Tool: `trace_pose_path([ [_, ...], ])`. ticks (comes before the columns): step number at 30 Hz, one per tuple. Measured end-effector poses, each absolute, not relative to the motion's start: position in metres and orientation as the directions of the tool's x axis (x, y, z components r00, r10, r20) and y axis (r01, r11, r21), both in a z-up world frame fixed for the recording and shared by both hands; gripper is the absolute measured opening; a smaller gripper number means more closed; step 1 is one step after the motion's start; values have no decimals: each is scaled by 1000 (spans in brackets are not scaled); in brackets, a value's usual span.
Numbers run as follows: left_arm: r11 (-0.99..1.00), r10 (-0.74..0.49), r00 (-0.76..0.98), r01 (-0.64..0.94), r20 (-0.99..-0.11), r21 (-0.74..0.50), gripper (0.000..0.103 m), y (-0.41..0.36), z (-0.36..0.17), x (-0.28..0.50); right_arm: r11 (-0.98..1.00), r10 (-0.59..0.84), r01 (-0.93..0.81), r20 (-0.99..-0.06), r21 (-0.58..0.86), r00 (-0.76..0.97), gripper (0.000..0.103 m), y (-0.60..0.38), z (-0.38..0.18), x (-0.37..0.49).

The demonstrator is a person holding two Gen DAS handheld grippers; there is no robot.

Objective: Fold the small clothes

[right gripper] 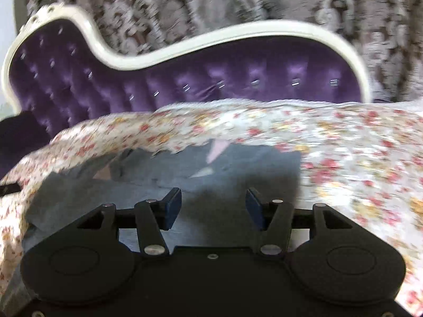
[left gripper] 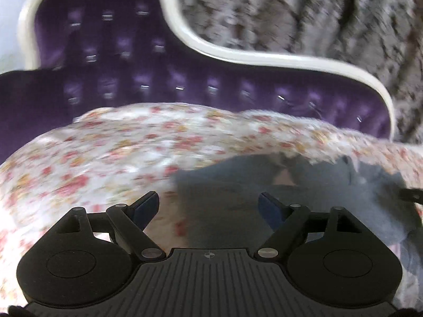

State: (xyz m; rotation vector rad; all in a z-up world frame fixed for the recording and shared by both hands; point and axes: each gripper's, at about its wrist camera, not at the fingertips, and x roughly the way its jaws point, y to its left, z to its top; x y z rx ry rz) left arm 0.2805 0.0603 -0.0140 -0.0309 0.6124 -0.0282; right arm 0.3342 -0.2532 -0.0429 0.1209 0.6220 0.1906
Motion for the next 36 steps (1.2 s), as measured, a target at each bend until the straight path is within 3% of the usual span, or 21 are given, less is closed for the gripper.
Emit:
trace_pose_path([
  [5,999,-34,790,22,-612,-26,81,52,-43,310,974,227,-167,-613,153,757,61,-239,-67,368],
  [8,1000,1,728,-21,-686,-21,87,65,-67,326,991,134,-94,-646,97,752,61,-248,-80,385],
  [12,998,-22,738,-20,-674,-54,89,76,-69,325,998,48,-7,-652,65,757,58,-264,-81,395],
  [20,998,-9,750,-31,-662,-48,88,77,-51,341,998,37,0,-651,56,758,61,-265,-82,391],
  [27,995,-94,750,95,-655,-34,87,64,-43,384,999,30,-10,-623,36,781,67,-258,-88,389],
  [36,950,-97,722,272,-685,152,87,13,-51,433,999,29,-11,-607,33,794,70,-257,-90,389],
])
